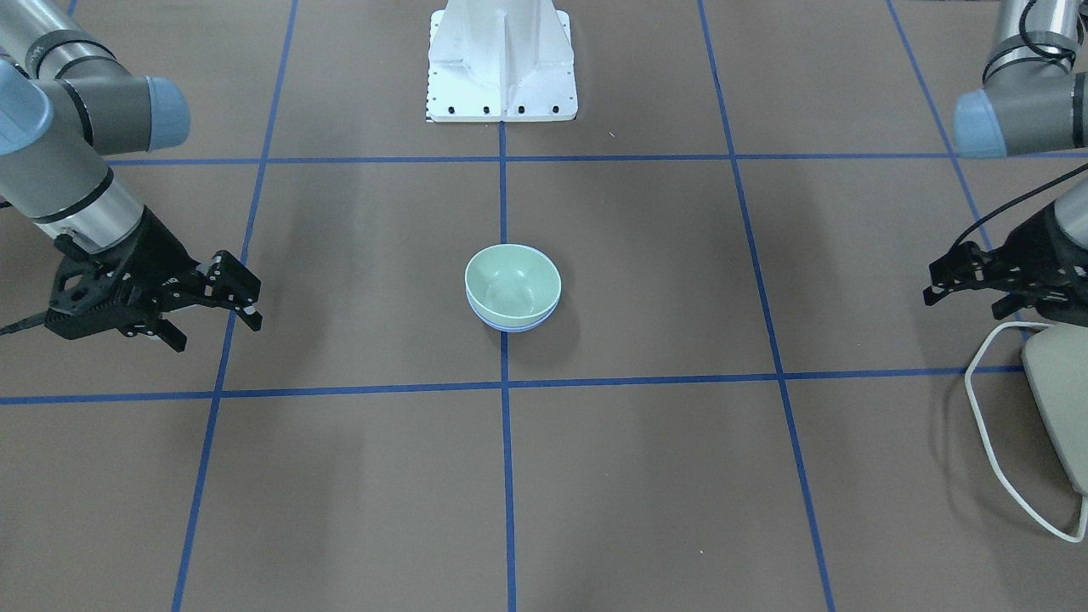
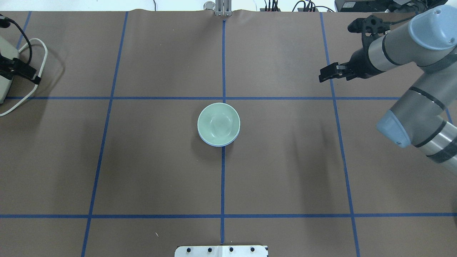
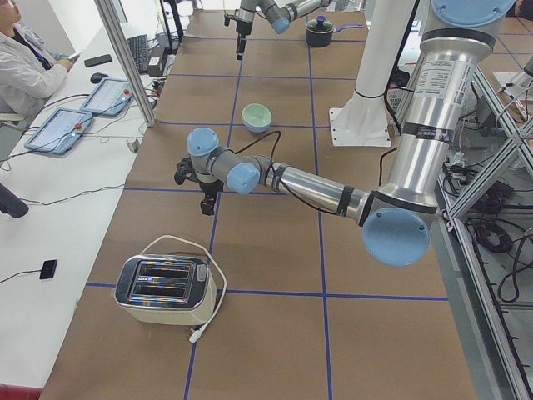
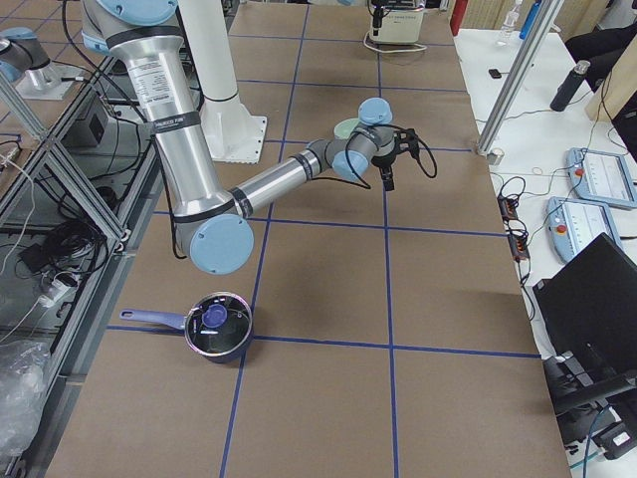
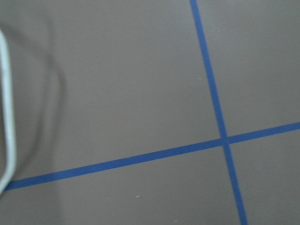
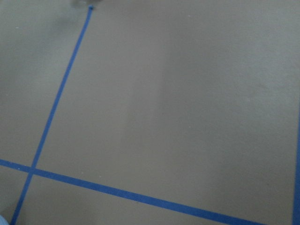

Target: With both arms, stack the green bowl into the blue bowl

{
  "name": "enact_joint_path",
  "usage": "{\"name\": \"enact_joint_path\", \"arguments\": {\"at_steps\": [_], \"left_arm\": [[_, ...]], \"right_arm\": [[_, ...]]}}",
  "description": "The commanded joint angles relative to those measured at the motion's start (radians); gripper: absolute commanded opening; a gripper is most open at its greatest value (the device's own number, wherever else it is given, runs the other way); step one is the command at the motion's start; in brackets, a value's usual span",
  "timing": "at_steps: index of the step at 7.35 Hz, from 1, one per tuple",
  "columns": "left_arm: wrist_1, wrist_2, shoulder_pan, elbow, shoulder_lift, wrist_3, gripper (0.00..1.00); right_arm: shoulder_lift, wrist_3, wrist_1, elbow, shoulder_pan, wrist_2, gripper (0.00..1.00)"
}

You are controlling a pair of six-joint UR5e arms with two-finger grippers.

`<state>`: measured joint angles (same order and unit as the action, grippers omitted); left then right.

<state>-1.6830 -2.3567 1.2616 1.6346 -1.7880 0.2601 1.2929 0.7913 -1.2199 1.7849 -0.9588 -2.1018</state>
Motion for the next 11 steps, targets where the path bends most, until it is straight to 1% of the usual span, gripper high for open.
{"name": "enact_joint_path", "arguments": {"at_steps": [1, 2, 3, 4, 5, 6, 7, 8, 9, 10, 11], "left_arm": [[0.167, 0.002, 0.105, -0.01, -0.001, -0.276, 1.0], [0.163, 0.002, 0.149, -0.01, 0.045, -0.327, 1.0], [0.169, 0.002, 0.171, -0.012, 0.056, -0.353, 1.0], [0.167, -0.003, 0.198, -0.037, 0.07, -0.364, 1.0], [0.167, -0.001, 0.205, -0.061, 0.07, -0.402, 1.0], [0.164, -0.001, 0.24, -0.093, 0.071, -0.412, 1.0], [0.158, -0.001, 0.245, -0.104, 0.071, -0.41, 1.0], [0.158, -0.003, 0.243, -0.104, 0.073, -0.406, 1.0], [0.158, -0.004, 0.243, -0.105, 0.075, -0.4, 1.0], [0.166, -0.006, 0.243, -0.104, 0.078, -0.395, 1.0], [0.169, -0.007, 0.243, -0.113, 0.102, -0.395, 1.0]], "right_arm": [[0.154, -0.153, -0.153, 0.103, -0.064, 0.002, 1.0], [0.211, -0.153, -0.153, 0.094, -0.093, 0.002, 1.0], [0.282, -0.155, -0.141, 0.093, -0.109, 0.0, 1.0], [0.302, -0.155, -0.148, 0.073, -0.113, -0.006, 1.0], [0.307, -0.153, -0.147, 0.035, -0.167, -0.03, 1.0], [0.306, -0.156, -0.157, 0.006, -0.261, -0.084, 1.0], [0.306, -0.161, -0.161, -0.03, -0.356, -0.172, 1.0], [0.306, -0.217, -0.161, -0.071, -0.415, -0.211, 1.0], [0.306, -0.327, -0.188, -0.114, -0.457, -0.21, 1.0], [0.306, -0.399, -0.24, -0.119, -0.469, -0.195, 1.0], [0.315, -0.408, -0.256, -0.113, -0.475, -0.196, 1.0]]}}
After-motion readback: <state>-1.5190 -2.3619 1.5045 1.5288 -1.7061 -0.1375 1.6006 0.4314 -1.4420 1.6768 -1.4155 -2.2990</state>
